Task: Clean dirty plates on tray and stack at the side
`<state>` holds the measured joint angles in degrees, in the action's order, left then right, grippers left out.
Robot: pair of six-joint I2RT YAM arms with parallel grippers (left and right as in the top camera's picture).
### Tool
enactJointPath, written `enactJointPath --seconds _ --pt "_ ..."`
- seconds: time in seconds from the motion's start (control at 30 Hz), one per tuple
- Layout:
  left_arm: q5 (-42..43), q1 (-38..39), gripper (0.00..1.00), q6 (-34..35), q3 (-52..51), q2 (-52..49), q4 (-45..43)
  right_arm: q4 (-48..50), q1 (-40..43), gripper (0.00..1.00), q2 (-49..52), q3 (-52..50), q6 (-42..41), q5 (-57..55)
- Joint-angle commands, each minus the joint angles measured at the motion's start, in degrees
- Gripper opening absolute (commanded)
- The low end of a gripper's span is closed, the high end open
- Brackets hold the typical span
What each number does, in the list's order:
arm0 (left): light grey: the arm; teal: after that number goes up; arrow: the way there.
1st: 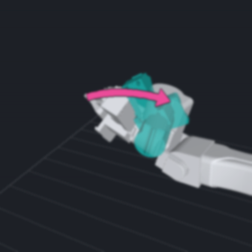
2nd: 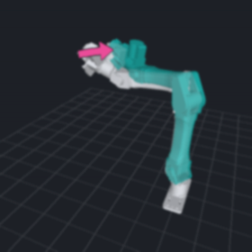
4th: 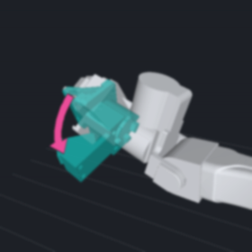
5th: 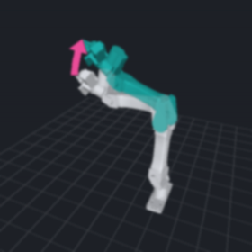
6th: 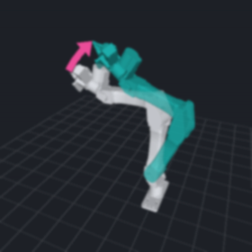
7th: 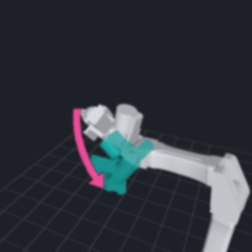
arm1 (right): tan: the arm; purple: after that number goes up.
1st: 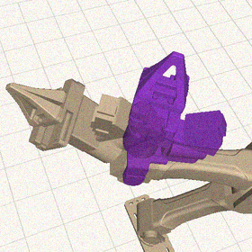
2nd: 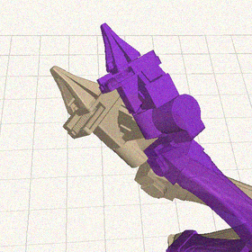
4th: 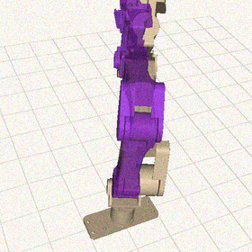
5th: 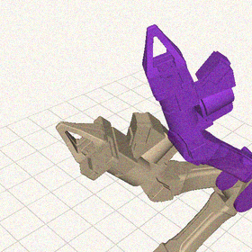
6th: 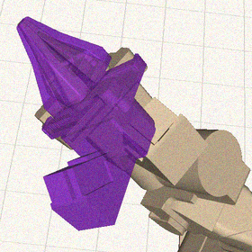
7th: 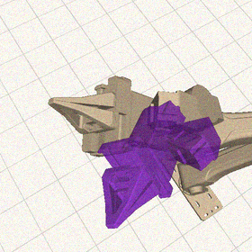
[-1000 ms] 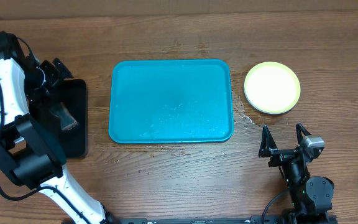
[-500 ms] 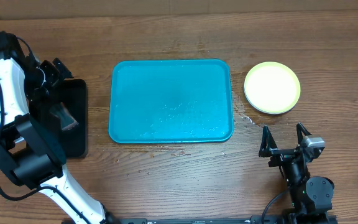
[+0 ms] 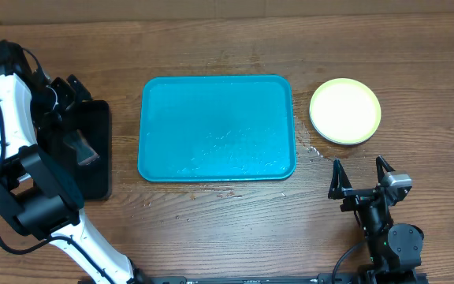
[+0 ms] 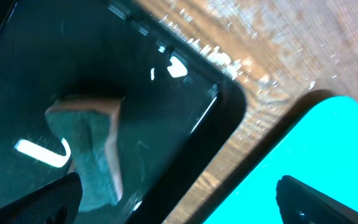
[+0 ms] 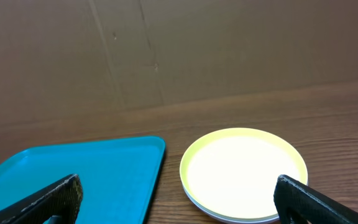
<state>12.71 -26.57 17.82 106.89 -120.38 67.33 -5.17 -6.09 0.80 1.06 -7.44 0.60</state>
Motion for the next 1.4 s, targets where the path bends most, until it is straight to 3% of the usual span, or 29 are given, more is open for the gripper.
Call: enactJointPath --seconds 0.0,0.4,0.63,0.83,1.07,1.37 --pt "-2.0 -1.2 0.99 -1.1 1.0 2.3 0.7 0.3 -0.1 1.0 -0.6 -0.6 0.4 -0.5" --pt "-2.8 4.3 0.99 -5.7 -6.9 27.0 -4.5 0.3 -0.1 1.0 -0.6 -0.6 0.4 -0.5" --pt "-2.8 17.2 1.0 -18.8 -31.3 48.0 -17.6 0.3 -0.1 1.0 -0.6 -0.6 0.4 -0.5" --pt "-2.9 27.4 1.0 -20.9 -51.1 67.3 -20.9 0.3 -0.1 1.0 -0.6 -0.6 0.4 -0.5" --pt "-5.7 28.5 1.0 -20.9 -58.6 76.7 -22.3 0.3 -0.1 1.0 -0.6 -0.6 0.4 -0.5" --pt "-5.6 28.3 1.0 -22.6 -80.1 94.4 -41.0 0.3 -0.1 1.0 -0.6 -0.6 0.4 -0.5"
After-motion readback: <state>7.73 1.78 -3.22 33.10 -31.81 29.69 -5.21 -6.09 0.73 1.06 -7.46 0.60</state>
